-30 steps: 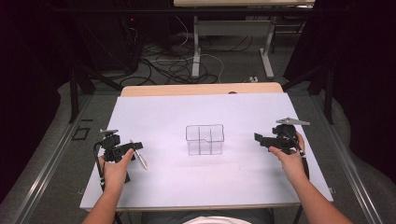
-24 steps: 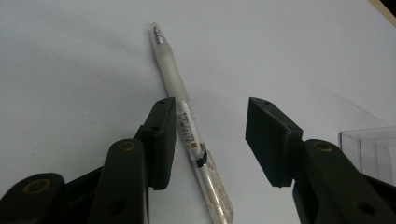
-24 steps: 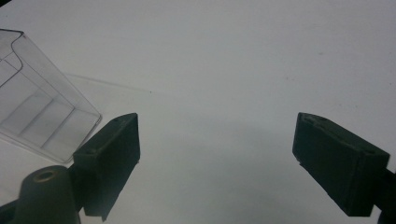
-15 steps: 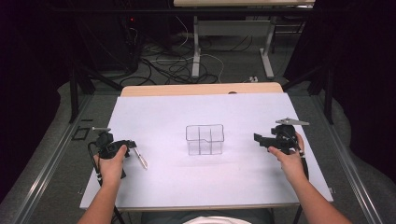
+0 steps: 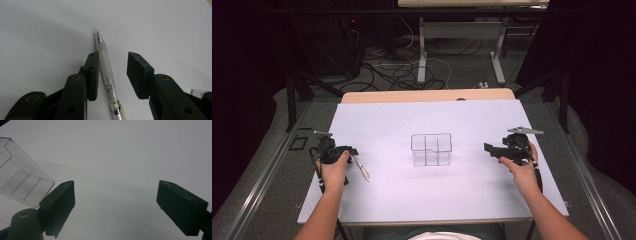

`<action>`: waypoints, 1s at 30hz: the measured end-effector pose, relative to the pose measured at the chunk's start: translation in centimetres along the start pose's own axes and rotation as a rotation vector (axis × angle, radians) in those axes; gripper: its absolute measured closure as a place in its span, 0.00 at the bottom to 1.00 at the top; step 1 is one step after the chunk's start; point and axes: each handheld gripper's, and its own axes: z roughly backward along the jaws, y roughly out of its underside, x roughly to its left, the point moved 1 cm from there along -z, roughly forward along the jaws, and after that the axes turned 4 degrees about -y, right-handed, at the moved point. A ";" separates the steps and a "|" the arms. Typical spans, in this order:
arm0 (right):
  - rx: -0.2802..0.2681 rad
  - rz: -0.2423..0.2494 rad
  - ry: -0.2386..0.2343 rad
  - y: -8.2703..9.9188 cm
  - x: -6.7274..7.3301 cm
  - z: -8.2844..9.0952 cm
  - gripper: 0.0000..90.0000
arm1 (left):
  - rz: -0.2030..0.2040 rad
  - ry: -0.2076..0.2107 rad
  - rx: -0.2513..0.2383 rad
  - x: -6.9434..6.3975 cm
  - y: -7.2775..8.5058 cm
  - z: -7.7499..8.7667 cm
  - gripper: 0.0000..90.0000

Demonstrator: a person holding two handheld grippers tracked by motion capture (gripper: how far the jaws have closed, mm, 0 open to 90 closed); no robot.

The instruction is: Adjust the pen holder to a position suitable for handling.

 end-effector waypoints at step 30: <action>0.036 0.045 0.024 0.4 -0.1 -0.9 0.00 | 0.015 0.008 0.039 0.3 0.0 -1.2 0.76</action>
